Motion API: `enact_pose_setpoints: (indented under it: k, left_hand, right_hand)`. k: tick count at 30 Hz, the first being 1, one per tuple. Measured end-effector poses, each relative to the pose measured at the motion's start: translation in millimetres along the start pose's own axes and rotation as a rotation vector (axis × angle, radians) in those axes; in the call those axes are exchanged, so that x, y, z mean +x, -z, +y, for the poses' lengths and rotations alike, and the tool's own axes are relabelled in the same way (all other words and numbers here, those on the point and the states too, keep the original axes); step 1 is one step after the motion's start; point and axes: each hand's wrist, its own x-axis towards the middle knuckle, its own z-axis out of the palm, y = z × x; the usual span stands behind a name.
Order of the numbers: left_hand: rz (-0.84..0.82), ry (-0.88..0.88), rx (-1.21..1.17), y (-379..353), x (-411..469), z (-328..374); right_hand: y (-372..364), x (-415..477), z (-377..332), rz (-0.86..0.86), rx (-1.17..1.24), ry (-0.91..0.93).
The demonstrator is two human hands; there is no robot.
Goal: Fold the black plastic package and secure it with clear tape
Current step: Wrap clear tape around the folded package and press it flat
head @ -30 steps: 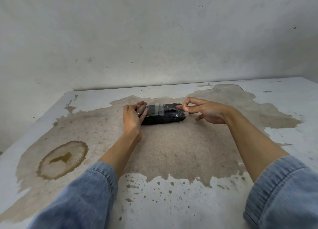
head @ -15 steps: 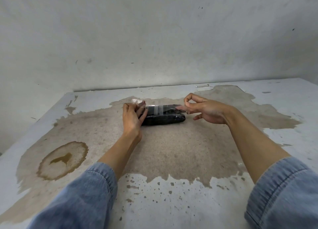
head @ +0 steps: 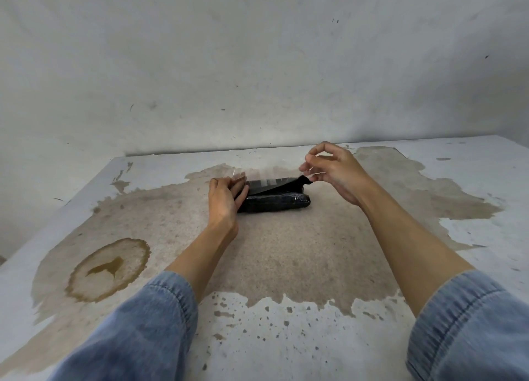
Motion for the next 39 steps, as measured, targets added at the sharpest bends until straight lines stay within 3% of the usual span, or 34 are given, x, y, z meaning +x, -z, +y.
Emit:
enact_pose_setpoints:
  k: [7,13,18,24,30,39]
  left_hand:
    - [-0.021,-0.004,-0.015,2.4,3.2,-2.8]
    - [-0.027,0.017,-0.016,3.9,5.3,-2.0]
    - [-0.009,0.029,-0.048,2.6,5.0,-0.9]
    - [0.014,0.042,-0.072,4.2,4.1,1.0]
    - [0.017,0.014,0.069,1.9,3.7,1.8]
    - [-0.081,-0.239,0.743,12.5,8.7,18.9]
  right_hand:
    - [-2.7,2.6,3.7,0.123,-0.104,0.011]
    - [-0.2,3.8,-6.1,0.098,-0.145,-0.036]
    - [-11.6,1.3,-20.8,0.1,0.057,0.071]
    - [-21.0,1.4,-4.2,0.099,0.19,-0.186]
    - [-17.0,-3.9,11.3,0.14,0.18,-0.295]
    - [-21.3,-6.7,11.1,0.175,0.065,-0.286]
